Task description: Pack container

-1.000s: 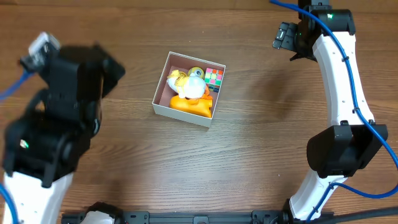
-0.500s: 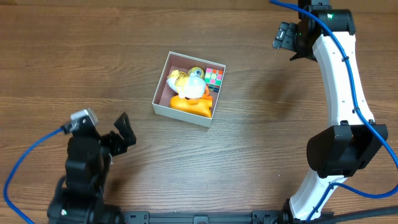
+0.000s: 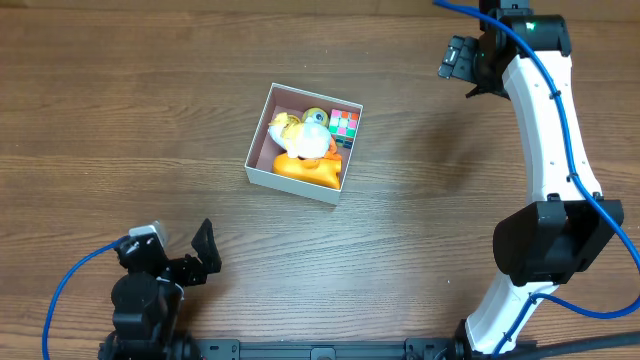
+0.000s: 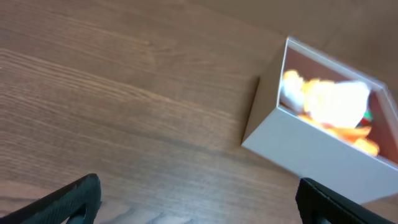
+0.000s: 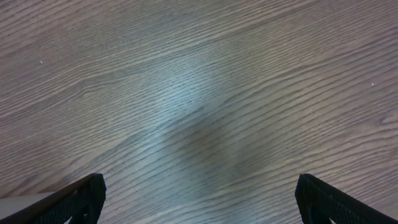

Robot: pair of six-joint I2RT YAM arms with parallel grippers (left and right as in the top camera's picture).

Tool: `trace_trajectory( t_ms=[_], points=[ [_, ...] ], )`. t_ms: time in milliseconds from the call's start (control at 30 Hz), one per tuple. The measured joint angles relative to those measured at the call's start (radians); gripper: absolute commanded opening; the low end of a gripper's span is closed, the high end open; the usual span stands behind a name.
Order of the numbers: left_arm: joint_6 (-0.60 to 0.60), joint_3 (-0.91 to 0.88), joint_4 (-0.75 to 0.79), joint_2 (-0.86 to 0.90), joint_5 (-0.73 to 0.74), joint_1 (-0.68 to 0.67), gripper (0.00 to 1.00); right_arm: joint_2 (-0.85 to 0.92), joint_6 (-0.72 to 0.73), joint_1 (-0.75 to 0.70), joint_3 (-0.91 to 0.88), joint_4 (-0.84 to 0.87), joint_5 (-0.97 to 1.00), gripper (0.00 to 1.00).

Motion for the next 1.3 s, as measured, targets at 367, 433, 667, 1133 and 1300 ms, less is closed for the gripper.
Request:
trace_trajectory(
  t_ms=[367,433,667,1133,1300],
  points=[
    [0.057,-0.050,-0.119,-0.003,0.004,0.009,1.00,0.000,0.000,0.000,0.000,0.000,0.000,1.00],
    [0.057,-0.050,-0.119,-0.003,0.004,0.009,1.00,0.000,0.000,0.000,0.000,0.000,0.000,1.00],
    [0.057,-0.050,-0.115,-0.003,0.004,0.009,1.00,0.000,0.000,0.000,0.000,0.000,0.000,1.00],
    [0.058,-0.050,-0.114,-0.003,0.004,0.009,1.00,0.000,0.000,0.000,0.000,0.000,0.000,1.00],
    [0.057,-0.050,-0.114,-0.003,0.004,0.009,1.00,0.000,0.000,0.000,0.000,0.000,0.000,1.00]
  ],
)
